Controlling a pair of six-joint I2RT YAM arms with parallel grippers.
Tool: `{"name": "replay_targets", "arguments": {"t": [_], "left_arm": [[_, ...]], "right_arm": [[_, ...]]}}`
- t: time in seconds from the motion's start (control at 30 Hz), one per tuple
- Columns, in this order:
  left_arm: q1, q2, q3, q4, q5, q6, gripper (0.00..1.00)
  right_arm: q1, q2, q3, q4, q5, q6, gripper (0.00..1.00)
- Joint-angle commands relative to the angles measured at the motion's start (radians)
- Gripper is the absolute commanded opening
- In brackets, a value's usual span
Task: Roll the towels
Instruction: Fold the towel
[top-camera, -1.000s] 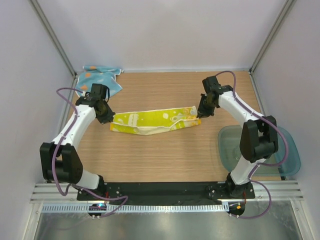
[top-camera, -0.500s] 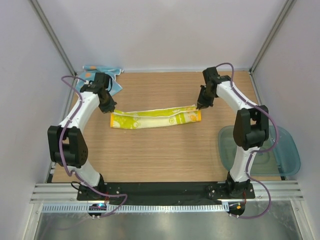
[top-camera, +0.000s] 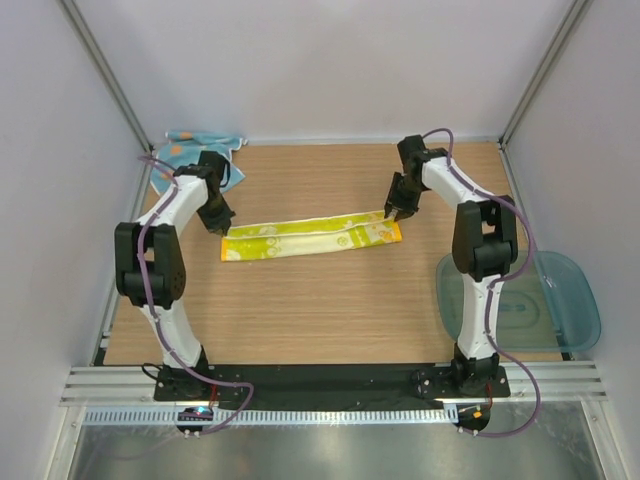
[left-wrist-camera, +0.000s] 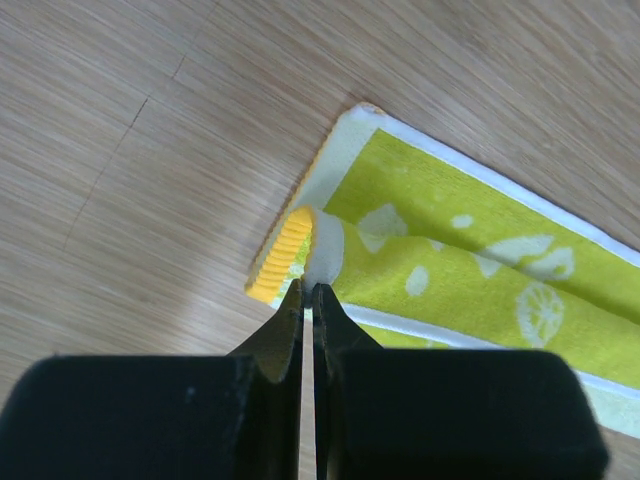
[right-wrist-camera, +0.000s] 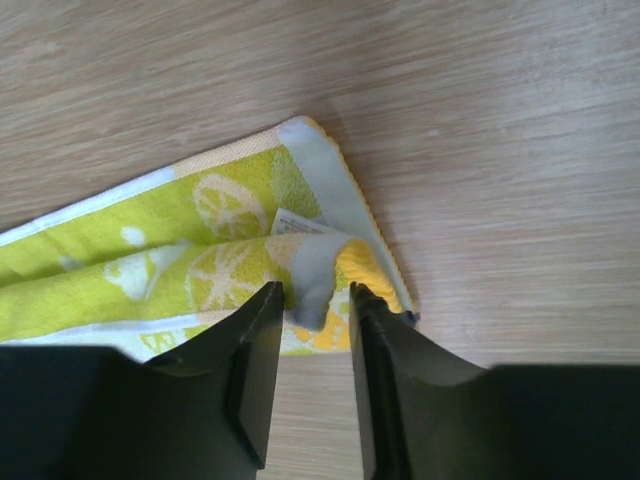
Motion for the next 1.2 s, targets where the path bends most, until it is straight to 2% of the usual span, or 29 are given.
{"name": "replay_targets", "arguments": {"t": [0.0,0.07,0.1,0.17,0.2,0.3,0.4,0.53,0.57,0.63,0.67,0.73,0.8,0.87,0.93,0.97,1.07,1.17], "left_arm": [[0.029,0.031,0.057,-0.032,0.0,-0.018,0.0],[0.044,0.054,0.07,-0.035,0.024,-0.024,0.0],[0.063,0.058,0.076,-0.034,0.037,-0.027,0.03],[0.083,0.077,0.1,-0.032,0.054,-0.03,0.18],[0.09,0.084,0.111,-0.035,0.07,-0.03,0.33],[0.127,0.093,0.154,-0.061,0.083,-0.031,0.45],[0.13,0.049,0.15,-0.072,0.069,-0.024,0.5],[0.129,-0.043,0.094,-0.066,0.04,-0.022,0.5],[0.124,-0.063,0.078,-0.057,0.04,-0.022,0.49],[0.109,-0.115,0.041,-0.042,0.029,-0.022,0.48],[0.109,-0.136,0.027,-0.028,0.038,-0.015,0.45],[0.042,-0.175,-0.025,0.003,0.069,-0.011,0.42],[-0.015,-0.194,-0.074,0.095,0.162,-0.007,0.34],[-0.044,-0.2,-0.145,0.197,0.275,-0.021,0.22],[-0.066,-0.193,-0.229,0.264,0.337,-0.056,0.14],[-0.069,-0.177,-0.251,0.314,0.353,-0.065,0.07],[-0.069,-0.142,-0.3,0.342,0.365,-0.081,0.0],[-0.069,-0.11,-0.327,0.35,0.334,-0.081,0.0]], "right_arm": [[-0.013,0.023,0.067,-0.013,-0.013,0.002,0.41],[-0.024,0.054,0.105,-0.012,-0.013,0.008,0.51],[-0.03,0.066,0.127,-0.023,-0.016,0.014,0.6],[-0.044,0.103,0.202,-0.051,-0.013,0.017,0.66],[-0.047,0.114,0.228,-0.06,-0.015,0.019,0.72],[-0.062,0.129,0.308,-0.095,-0.01,0.013,0.82],[-0.067,0.077,0.305,-0.1,0.017,-0.001,0.84],[-0.068,-0.061,0.147,-0.026,0.045,-0.013,0.84],[-0.065,-0.091,0.109,0.034,0.001,-0.015,0.83],[-0.047,-0.182,-0.021,0.111,-0.083,-0.013,0.72],[-0.028,-0.207,-0.063,0.198,-0.172,-0.015,0.63],[0.043,-0.247,-0.14,0.247,-0.235,-0.015,0.36],[0.1,-0.241,-0.162,0.302,-0.34,-0.013,0.12],[0.185,-0.19,-0.178,0.366,-0.427,0.019,0.01],[0.237,-0.147,-0.188,0.427,-0.554,0.083,0.01],[0.287,-0.114,-0.188,0.492,-0.587,0.097,0.01],[0.372,-0.045,-0.13,0.53,-0.659,0.088,0.01],[0.415,0.008,-0.057,0.563,-0.762,0.086,0.01]]}}
